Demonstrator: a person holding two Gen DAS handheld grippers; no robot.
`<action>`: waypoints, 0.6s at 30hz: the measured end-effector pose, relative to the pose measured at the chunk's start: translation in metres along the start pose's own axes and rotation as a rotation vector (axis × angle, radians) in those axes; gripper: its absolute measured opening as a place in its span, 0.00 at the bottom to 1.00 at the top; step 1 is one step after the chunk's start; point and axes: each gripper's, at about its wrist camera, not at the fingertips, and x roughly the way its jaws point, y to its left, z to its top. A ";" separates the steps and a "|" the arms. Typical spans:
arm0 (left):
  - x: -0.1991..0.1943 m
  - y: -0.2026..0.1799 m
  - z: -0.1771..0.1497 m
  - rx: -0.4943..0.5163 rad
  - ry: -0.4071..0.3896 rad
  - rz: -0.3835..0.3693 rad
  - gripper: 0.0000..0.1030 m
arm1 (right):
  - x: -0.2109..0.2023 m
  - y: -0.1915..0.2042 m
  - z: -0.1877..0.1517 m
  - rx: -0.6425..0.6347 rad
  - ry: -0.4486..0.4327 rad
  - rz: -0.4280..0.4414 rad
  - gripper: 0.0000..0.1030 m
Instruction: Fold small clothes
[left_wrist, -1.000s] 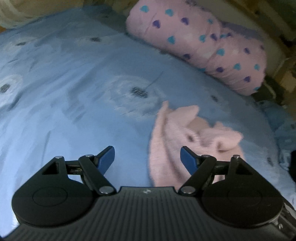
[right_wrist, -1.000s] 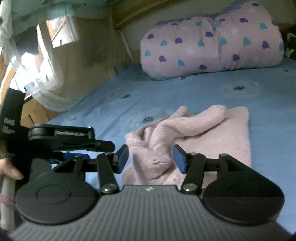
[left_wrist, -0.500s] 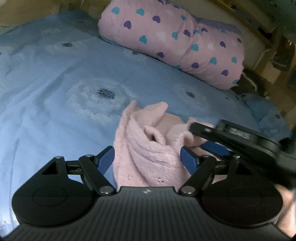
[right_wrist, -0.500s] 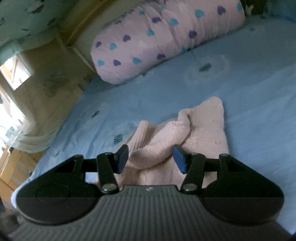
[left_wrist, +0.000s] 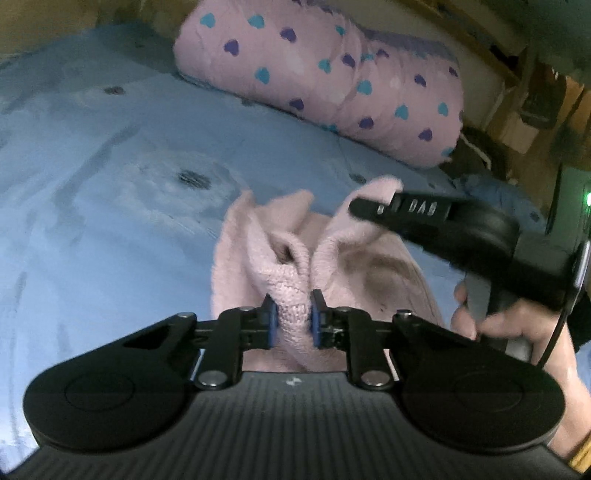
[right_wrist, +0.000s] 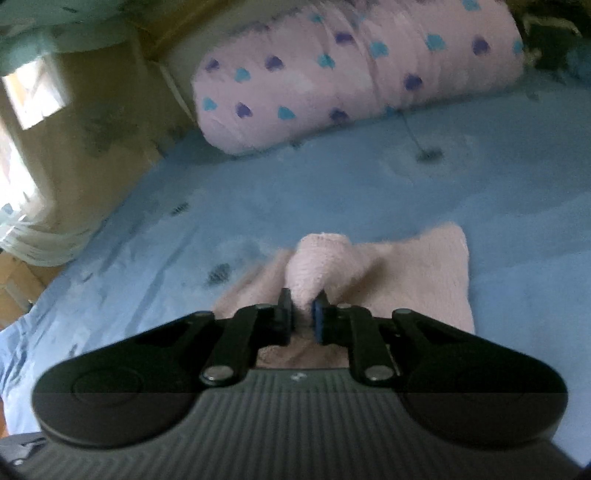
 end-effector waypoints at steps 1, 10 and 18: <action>-0.003 0.005 0.000 -0.011 -0.007 0.007 0.19 | -0.001 0.007 0.004 -0.018 -0.018 0.021 0.13; 0.014 0.036 -0.006 -0.044 0.109 0.059 0.21 | 0.066 0.063 -0.006 -0.210 0.137 0.023 0.16; 0.003 0.040 -0.003 -0.061 0.088 0.039 0.28 | 0.006 0.034 -0.005 -0.164 0.031 0.064 0.55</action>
